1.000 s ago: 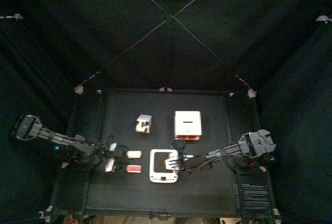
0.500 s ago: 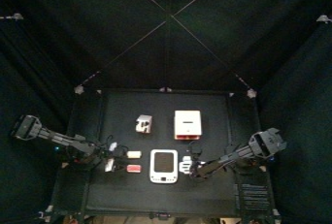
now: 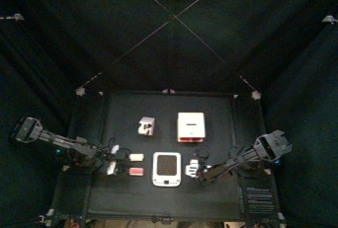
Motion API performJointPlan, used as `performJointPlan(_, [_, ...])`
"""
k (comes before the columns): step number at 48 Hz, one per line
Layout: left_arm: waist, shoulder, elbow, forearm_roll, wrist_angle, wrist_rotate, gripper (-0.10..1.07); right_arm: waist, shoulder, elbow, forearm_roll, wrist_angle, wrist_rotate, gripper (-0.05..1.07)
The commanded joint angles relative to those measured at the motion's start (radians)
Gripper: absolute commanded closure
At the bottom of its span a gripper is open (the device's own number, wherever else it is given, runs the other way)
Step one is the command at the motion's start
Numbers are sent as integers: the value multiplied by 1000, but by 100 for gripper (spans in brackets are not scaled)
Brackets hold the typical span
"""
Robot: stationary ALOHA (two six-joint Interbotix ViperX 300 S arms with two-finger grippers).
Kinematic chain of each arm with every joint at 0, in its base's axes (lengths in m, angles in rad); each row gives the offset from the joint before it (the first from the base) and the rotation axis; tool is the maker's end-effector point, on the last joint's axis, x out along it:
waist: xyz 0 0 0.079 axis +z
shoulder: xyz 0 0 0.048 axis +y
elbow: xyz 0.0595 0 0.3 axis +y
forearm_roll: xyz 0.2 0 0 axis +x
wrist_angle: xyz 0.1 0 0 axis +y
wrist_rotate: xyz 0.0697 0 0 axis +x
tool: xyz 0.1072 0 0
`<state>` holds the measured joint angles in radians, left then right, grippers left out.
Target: Put sushi roll right of stove
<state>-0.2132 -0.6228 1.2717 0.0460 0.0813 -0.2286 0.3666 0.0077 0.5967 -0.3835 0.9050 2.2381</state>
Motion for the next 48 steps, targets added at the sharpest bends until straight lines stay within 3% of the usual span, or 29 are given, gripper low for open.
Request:
performJointPlan(1, [2, 0, -12, -2, -9, 0, 0, 0, -18, -5, 5, 3, 3, 12])
performJointPlan(10, [2, 0, -12, -2, -9, 0, 0, 0, -17, -2, 20, 3, 0, 4])
performJointPlan(48, [2, 0, -14, 0, -9, 3, 0, 0, -18, -6, 11, -21, -21, 4])
